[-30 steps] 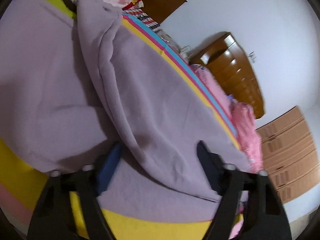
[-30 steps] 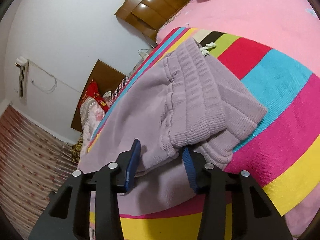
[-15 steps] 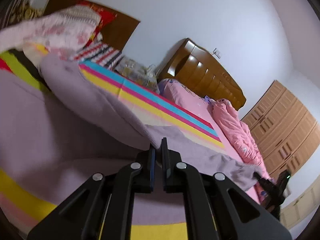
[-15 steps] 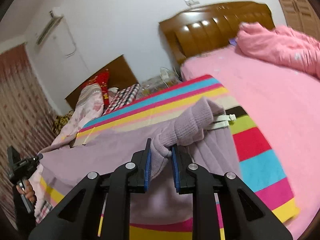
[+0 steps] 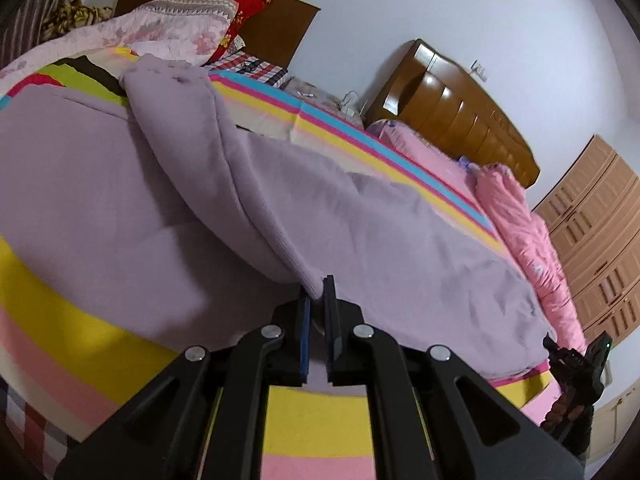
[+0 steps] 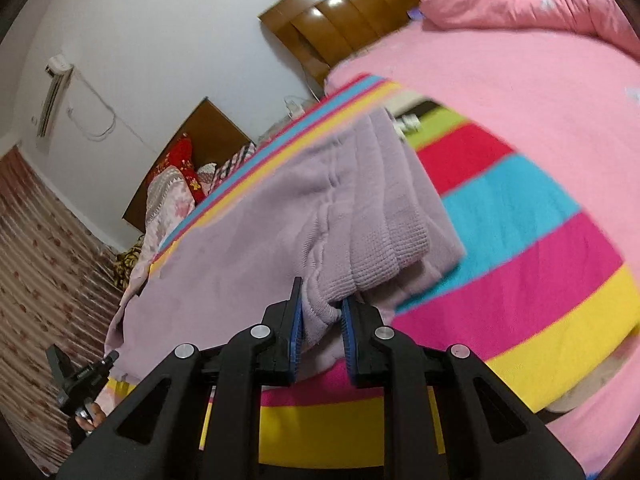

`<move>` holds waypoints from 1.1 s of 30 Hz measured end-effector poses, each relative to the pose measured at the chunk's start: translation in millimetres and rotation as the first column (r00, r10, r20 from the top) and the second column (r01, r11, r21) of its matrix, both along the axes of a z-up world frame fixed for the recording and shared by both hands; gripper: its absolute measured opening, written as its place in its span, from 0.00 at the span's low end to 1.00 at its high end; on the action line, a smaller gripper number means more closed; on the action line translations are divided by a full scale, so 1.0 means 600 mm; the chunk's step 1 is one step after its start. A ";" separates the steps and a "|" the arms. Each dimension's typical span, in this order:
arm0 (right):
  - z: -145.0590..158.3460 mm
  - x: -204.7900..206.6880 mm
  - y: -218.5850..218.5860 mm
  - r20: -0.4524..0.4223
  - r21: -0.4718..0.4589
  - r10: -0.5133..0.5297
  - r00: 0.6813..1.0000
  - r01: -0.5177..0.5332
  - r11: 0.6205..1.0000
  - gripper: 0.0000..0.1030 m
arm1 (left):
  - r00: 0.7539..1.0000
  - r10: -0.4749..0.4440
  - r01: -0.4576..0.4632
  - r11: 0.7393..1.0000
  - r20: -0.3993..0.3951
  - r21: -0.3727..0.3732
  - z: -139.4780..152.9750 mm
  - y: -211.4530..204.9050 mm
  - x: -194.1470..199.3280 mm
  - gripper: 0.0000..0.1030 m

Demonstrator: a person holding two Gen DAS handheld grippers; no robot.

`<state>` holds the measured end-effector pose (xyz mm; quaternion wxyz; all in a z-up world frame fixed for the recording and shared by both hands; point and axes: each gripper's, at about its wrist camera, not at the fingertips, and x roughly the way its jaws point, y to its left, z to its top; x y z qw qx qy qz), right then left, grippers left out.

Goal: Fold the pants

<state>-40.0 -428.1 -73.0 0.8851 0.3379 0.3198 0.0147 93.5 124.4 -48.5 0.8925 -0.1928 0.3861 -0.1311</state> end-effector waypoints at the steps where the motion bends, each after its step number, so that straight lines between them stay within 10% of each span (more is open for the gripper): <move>1: -0.007 -0.002 -0.005 0.005 0.030 0.003 1.000 -0.003 1.000 0.17 | 1.000 0.000 0.000 1.000 -0.013 0.004 -0.008 0.001 0.001 0.05; 6: -0.005 -0.009 -0.011 0.019 0.090 0.006 1.000 -0.008 0.996 0.26 | 0.999 0.005 -0.007 0.999 -0.044 -0.040 -0.051 0.022 -0.008 0.10; 10: 0.013 -0.014 0.011 0.022 0.086 0.025 0.999 -0.027 0.996 0.49 | 1.000 -0.003 0.001 0.996 -0.022 -0.089 -0.046 0.029 -0.015 0.51; 13: 0.022 -0.016 0.042 -0.023 0.015 0.055 0.998 -0.055 0.998 0.48 | 1.000 -0.025 0.023 0.992 -0.016 -0.122 -0.048 0.028 -0.019 0.47; 16: 0.025 -0.016 0.050 -0.034 -0.019 0.054 0.998 -0.054 0.998 0.40 | 0.999 -0.043 0.041 0.995 -0.020 -0.090 -0.051 0.014 -0.017 0.20; 33: 0.016 -0.021 0.031 -0.040 -0.054 -0.005 0.999 0.003 0.999 0.13 | 0.999 -0.045 0.047 0.996 0.025 -0.078 -0.008 0.007 -0.058 0.05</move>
